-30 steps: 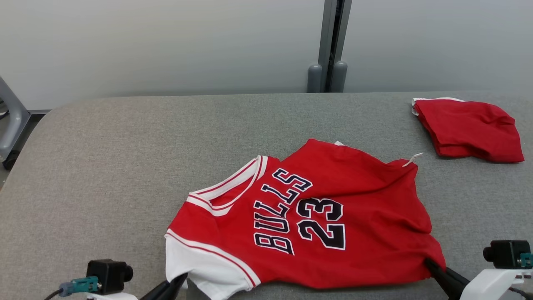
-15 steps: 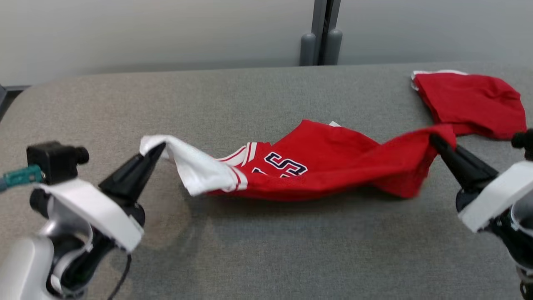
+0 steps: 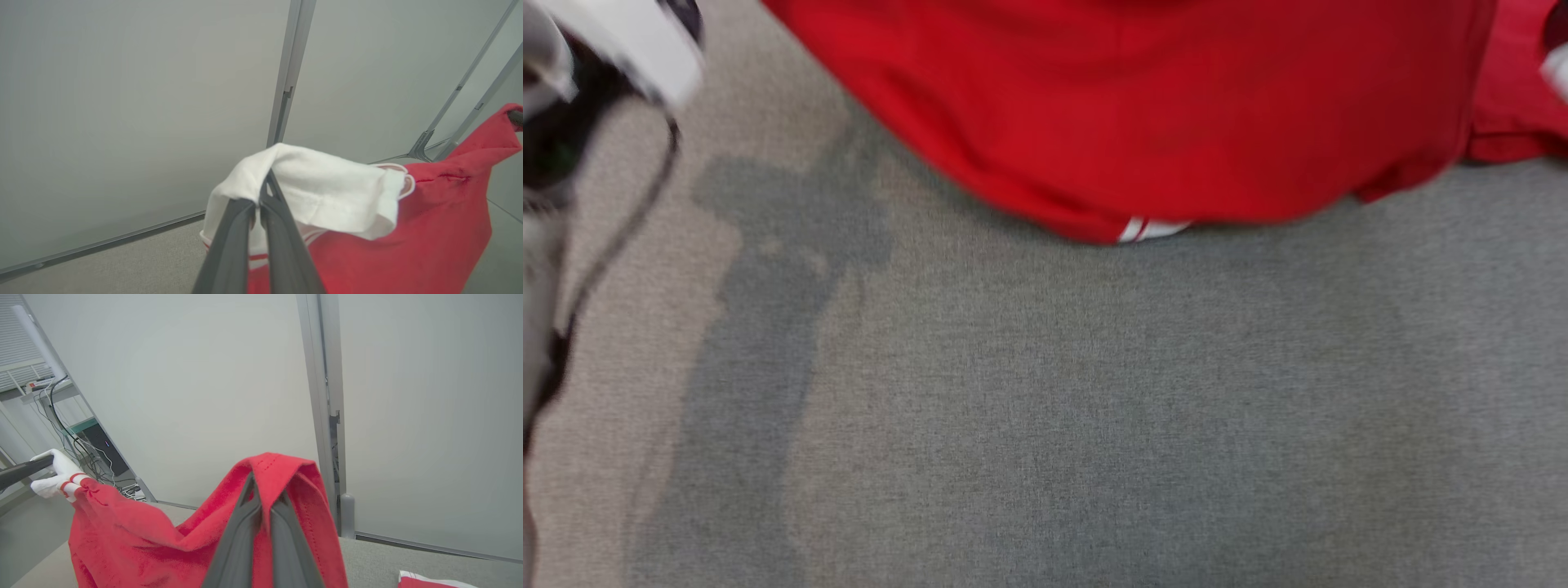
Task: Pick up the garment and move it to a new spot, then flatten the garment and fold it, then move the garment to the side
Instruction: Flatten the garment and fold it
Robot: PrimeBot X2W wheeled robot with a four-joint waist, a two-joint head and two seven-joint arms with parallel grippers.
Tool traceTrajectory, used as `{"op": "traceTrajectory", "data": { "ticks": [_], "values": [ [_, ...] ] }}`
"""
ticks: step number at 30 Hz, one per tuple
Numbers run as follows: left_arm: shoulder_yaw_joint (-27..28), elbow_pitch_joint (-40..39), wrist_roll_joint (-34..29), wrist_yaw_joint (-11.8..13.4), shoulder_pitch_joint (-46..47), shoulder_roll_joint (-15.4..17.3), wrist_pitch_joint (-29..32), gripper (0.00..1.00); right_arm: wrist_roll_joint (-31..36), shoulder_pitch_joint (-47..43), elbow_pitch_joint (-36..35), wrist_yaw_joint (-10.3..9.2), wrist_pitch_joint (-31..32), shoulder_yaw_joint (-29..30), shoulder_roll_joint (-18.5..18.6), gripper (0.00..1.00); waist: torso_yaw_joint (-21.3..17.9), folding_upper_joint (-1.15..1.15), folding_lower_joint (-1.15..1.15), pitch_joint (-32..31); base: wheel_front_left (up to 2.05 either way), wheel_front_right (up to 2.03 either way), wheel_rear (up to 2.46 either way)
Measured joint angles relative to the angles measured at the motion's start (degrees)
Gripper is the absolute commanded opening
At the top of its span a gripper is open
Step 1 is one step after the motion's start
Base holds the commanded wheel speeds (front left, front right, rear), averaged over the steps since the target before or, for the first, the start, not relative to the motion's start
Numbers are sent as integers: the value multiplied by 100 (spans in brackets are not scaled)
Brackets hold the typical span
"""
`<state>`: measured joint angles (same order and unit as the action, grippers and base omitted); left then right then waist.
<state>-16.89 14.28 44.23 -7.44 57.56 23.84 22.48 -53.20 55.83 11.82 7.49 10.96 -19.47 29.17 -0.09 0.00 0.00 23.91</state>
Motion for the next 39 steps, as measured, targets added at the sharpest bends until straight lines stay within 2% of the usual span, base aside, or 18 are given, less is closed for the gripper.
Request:
{"op": "traceTrajectory", "data": {
  "ticks": [7,13,19,22,29,39],
  "values": [
    [-80,1060,-197,0,1905,77,-443,0,-664,1901,848,-1,-588,-277,-191,0,-8,0,0,768,0,0,0],
    [-133,1882,-532,-3,3402,138,-1138,0,-720,3268,1501,0,-1121,-656,-226,0,-44,0,0,1337,0,0,0],
    [-281,2538,-921,-5,4533,110,-1745,0,-829,4179,2050,1,-1711,-837,-233,0,-36,0,0,1704,0,0,0],
    [-366,2759,-999,-5,4925,57,-2028,0,-888,4397,2100,1,-1879,-1067,-200,0,2,0,0,1795,0,0,0],
    [-735,3196,-701,-5,5128,-78,-2119,0,-1190,4467,2287,1,-1985,-1656,-98,0,67,0,0,1808,0,0,0],
    [-1614,3346,213,-4,4130,103,-1626,0,-1558,3776,2416,1,-1731,-2761,174,0,156,0,0,1401,0,0,0]
  ]
}}
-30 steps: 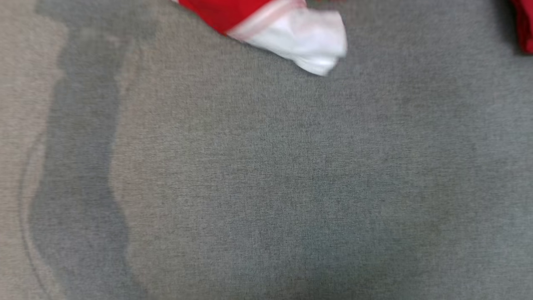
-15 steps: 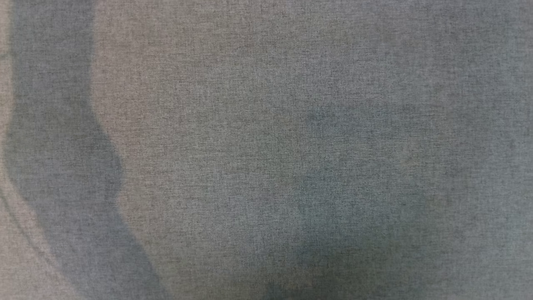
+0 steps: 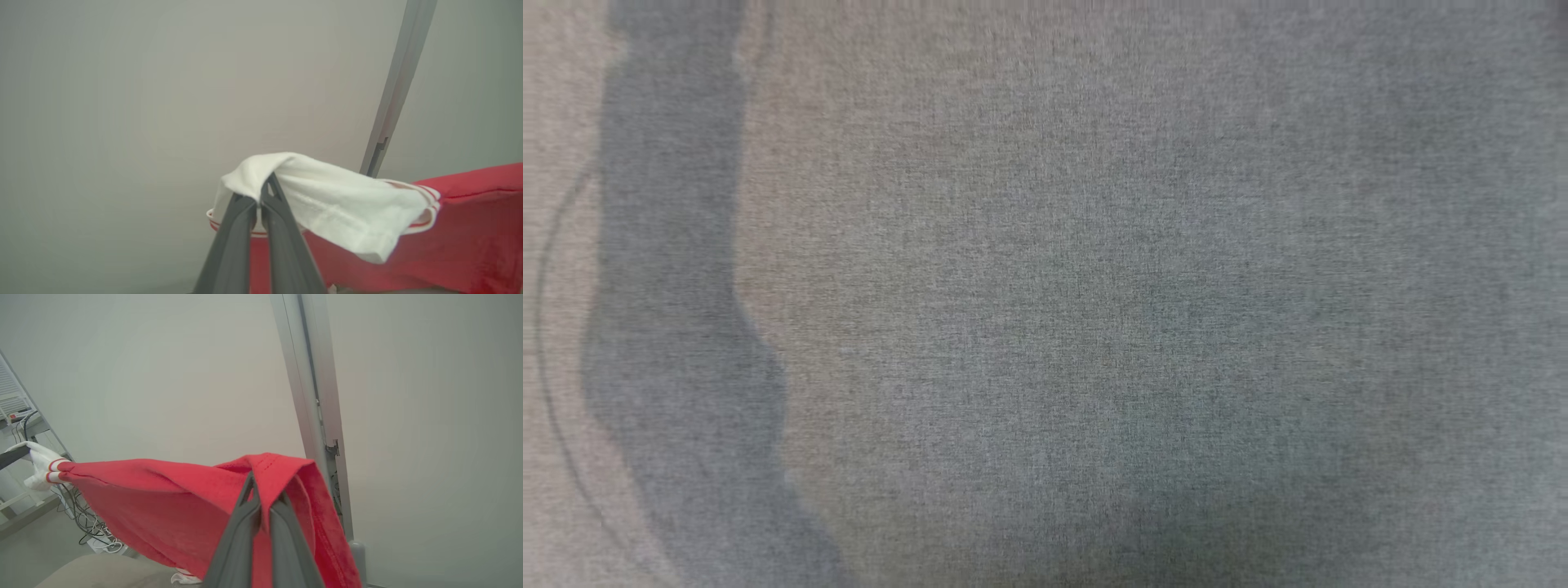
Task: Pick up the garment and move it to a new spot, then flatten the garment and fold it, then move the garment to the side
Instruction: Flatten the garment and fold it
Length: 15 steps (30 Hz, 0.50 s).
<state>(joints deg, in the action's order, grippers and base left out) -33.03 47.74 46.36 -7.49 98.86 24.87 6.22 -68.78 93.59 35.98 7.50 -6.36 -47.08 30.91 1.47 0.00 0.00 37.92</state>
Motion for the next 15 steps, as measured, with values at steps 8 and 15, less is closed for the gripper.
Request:
{"op": "traceTrajectory", "data": {
  "ticks": [8,15],
  "values": [
    [-739,-505,1074,0,-1330,369,911,0,-680,-1068,-73,0,250,-749,218,0,42,0,0,-782,0,0,0],
    [-1188,-851,1823,0,-2555,795,2047,0,-1181,-2112,-334,0,799,-1422,408,0,50,0,0,-1540,0,0,0]
  ]
}}
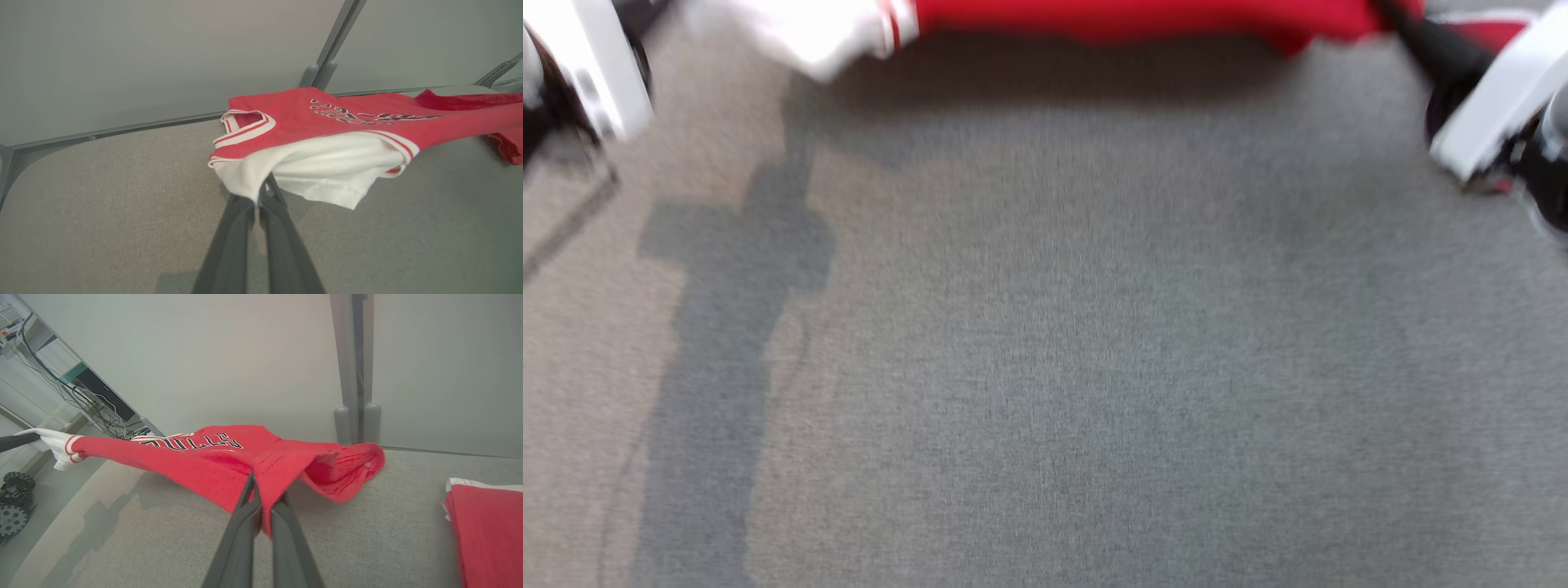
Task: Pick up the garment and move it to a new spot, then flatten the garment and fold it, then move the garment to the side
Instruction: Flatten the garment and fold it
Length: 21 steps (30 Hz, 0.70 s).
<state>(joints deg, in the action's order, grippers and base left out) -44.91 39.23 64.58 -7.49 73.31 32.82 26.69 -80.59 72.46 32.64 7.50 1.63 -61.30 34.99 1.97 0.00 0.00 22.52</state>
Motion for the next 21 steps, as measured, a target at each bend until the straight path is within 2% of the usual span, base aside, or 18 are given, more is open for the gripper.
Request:
{"op": "traceTrajectory", "data": {
  "ticks": [10,15,21],
  "values": [
    [-431,-733,1131,53,-2059,475,1622,0,-975,-1341,-247,0,1250,-648,147,0,28,0,0,-1215,0,0,0],
    [-556,-1508,1615,245,-3010,814,2036,0,-1233,-1870,-356,0,1849,-853,208,0,10,0,0,-1666,0,0,0],
    [-748,-2710,2007,483,-3874,1289,2407,0,-1430,-2482,-588,0,2270,-966,442,0,-17,0,0,-1957,0,0,0]
  ]
}}
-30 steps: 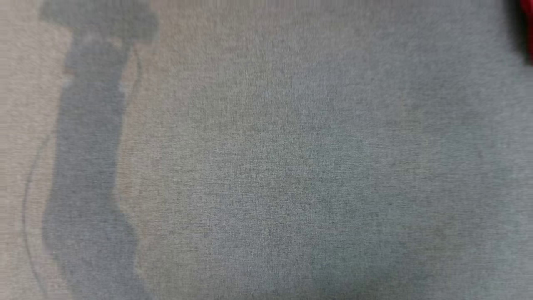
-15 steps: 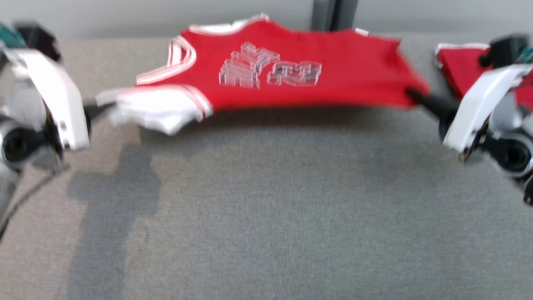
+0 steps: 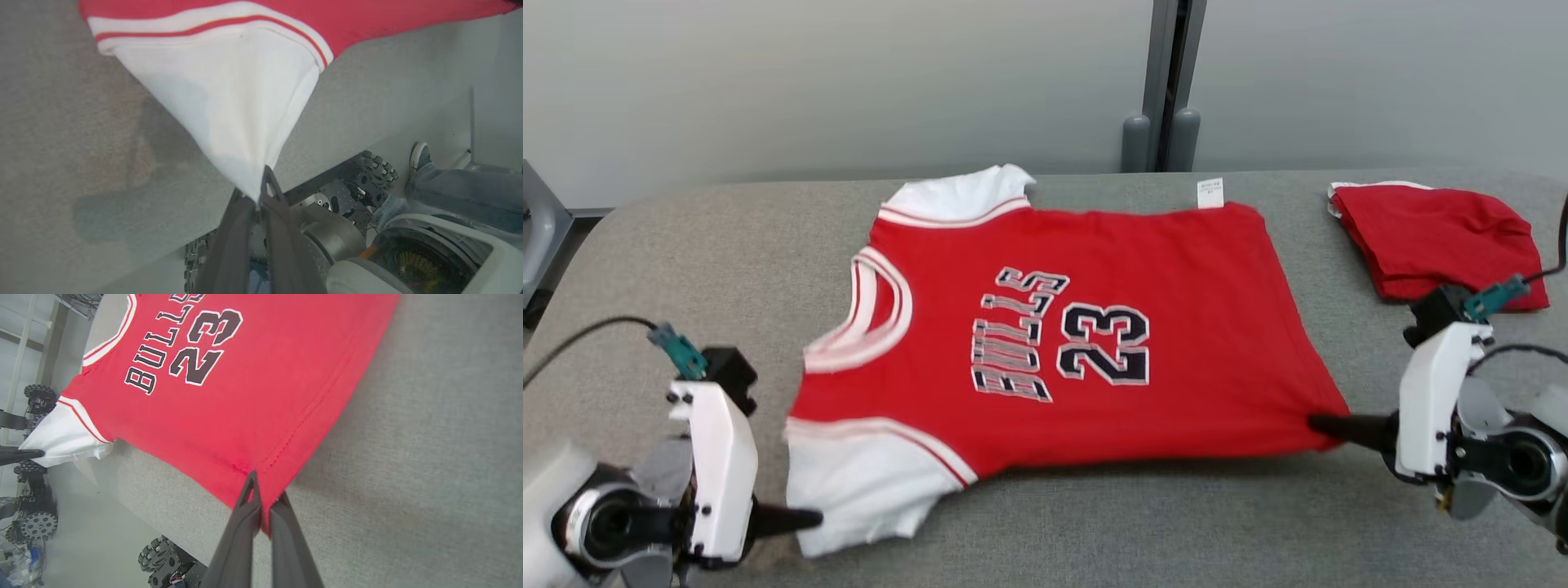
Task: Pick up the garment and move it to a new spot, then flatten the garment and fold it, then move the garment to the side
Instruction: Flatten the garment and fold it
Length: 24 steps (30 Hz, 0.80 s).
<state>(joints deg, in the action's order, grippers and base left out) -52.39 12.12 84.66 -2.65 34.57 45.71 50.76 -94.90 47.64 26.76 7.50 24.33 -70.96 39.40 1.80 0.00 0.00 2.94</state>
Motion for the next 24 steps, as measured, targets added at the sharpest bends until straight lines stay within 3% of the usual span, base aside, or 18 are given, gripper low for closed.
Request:
{"op": "traceTrajectory", "data": {
  "ticks": [4,13,24],
  "values": [
    [-83,-925,257,294,-473,424,245,0,-52,-371,-331,-1,137,-26,311,0,3,0,0,-101,0,0,0],
    [-149,-2059,712,635,-1212,1050,307,0,-78,-960,-1162,0,257,-94,951,0,-84,0,0,-119,0,0,0],
    [70,-2309,735,894,-956,1166,367,0,76,-742,-1400,0,166,58,1131,0,-152,0,0,108,0,0,0]
  ]
}}
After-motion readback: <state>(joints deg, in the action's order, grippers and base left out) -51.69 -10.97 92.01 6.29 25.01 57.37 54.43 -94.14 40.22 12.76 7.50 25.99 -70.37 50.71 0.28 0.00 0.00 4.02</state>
